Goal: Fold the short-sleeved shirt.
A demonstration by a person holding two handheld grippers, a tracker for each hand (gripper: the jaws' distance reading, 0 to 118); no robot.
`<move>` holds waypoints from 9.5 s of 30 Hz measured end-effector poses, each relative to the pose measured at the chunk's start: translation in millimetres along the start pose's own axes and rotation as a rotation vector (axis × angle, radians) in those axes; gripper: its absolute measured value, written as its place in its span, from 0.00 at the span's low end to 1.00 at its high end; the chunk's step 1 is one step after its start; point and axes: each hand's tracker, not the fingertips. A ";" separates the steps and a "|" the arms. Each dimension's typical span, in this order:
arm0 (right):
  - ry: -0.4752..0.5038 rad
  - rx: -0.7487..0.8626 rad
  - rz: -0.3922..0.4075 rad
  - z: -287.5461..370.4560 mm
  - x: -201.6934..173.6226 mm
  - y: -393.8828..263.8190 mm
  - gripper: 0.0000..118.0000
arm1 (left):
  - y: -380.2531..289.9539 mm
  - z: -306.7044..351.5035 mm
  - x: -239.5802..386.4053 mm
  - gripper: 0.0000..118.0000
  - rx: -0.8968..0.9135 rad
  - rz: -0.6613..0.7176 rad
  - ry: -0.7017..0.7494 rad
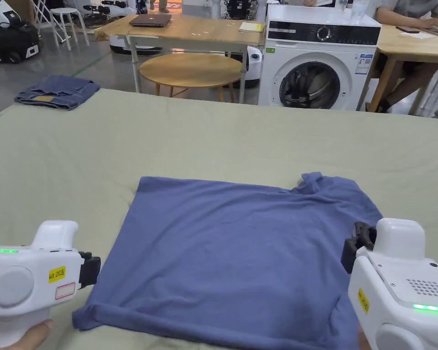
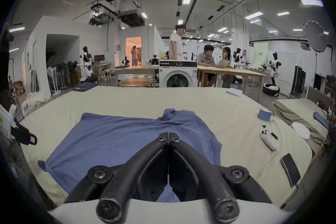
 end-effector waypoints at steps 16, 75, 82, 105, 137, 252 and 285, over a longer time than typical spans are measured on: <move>-0.014 -0.097 0.028 -7.5 6.0 -24.5 0.00 | -27.3 -59.2 -9.9 0.48 -0.326 0.080 0.094; 0.046 -0.527 -0.055 -123.8 114.3 39.4 0.07 | 111.3 -73.6 -3.5 0.02 -0.009 -0.016 -0.026; 0.061 -0.651 -0.092 -202.6 116.7 27.0 0.07 | 141.8 -136.1 -6.4 0.02 -0.084 -0.041 -0.011; 0.049 -0.140 0.032 -116.1 37.7 28.4 0.17 | 107.9 -54.3 57.6 0.16 0.368 -0.093 -0.042; 0.105 -0.092 0.053 -58.7 22.0 0.0 0.00 | 97.8 -154.5 -7.9 0.42 -0.341 0.103 -0.005; 0.137 0.020 0.015 -71.6 -28.6 28.5 0.00 | 183.7 -137.1 -26.5 0.00 0.009 0.081 -0.115; -0.019 -0.374 -0.041 -168.8 99.8 35.8 0.11 | 164.5 -157.0 -6.2 0.00 -0.089 -0.009 -0.039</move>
